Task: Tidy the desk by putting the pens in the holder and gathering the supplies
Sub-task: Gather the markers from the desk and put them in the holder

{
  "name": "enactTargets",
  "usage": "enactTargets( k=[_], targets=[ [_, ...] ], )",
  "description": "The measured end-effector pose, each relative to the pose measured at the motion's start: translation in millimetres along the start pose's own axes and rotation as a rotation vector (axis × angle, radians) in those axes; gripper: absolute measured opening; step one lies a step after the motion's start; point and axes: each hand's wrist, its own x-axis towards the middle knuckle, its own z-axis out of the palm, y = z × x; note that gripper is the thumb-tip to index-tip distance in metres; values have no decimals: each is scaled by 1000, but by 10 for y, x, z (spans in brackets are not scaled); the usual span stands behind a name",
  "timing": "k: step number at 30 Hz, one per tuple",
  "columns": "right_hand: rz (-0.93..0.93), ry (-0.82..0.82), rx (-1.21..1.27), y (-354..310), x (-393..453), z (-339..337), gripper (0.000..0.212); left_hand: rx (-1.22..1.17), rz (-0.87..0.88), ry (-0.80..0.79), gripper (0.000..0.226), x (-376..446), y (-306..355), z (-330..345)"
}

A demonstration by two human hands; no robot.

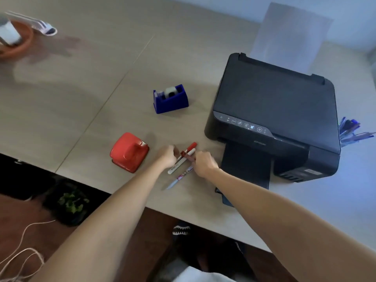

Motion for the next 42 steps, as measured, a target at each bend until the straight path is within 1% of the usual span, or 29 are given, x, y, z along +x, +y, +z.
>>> enactTargets(
  k=[4,7,9,11,14,16,17,19,20,22,24,26,27,31,33,34,36,38,39,42],
  targets=[
    [88,73,113,31,43,-8,39,50,12,-13,29,64,-26,3],
    [154,146,262,54,-24,-93,35,114,46,-20,27,109,43,24],
    [288,178,410,82,-71,-108,33,175,79,-27,25,131,107,40],
    [363,157,526,70,-120,-92,35,242,114,-42,26,163,129,67],
    [418,114,636,69,-192,-4,33,330,139,12,30,214,150,114],
    [457,72,660,66,-236,61,29,361,114,61,37,210,144,108],
    [477,58,667,68,-248,99,24,338,89,69,38,218,131,92],
    [512,49,687,60,-259,175,13,232,66,57,33,218,98,44],
    [533,55,698,59,-253,210,11,180,90,50,29,210,87,31],
    [573,57,717,60,-235,274,14,139,161,1,23,161,79,39],
    [602,63,742,66,-213,307,21,193,216,-73,32,114,59,88],
    [615,85,766,77,-192,325,17,281,237,-108,40,88,20,137],
    [615,94,771,74,-177,336,16,308,241,-99,40,89,-1,147],
    [542,67,710,-4,-171,395,32,323,194,-1,35,81,-113,54],
    [473,44,628,-77,-162,428,30,249,160,41,30,44,-191,-57],
    [425,37,564,-111,-146,433,25,184,132,48,25,16,-224,-116],
    [364,19,434,-186,-97,401,8,-2,30,38,16,-52,-264,-232],
    [340,-16,360,-232,-57,374,17,-265,-86,21,10,-140,-279,-329],
    [326,-46,337,-250,-57,346,20,-392,-123,15,11,-190,-283,-371],
    [253,-101,341,-250,-85,224,24,-631,-170,-33,19,-372,-256,-524]
  ],
)
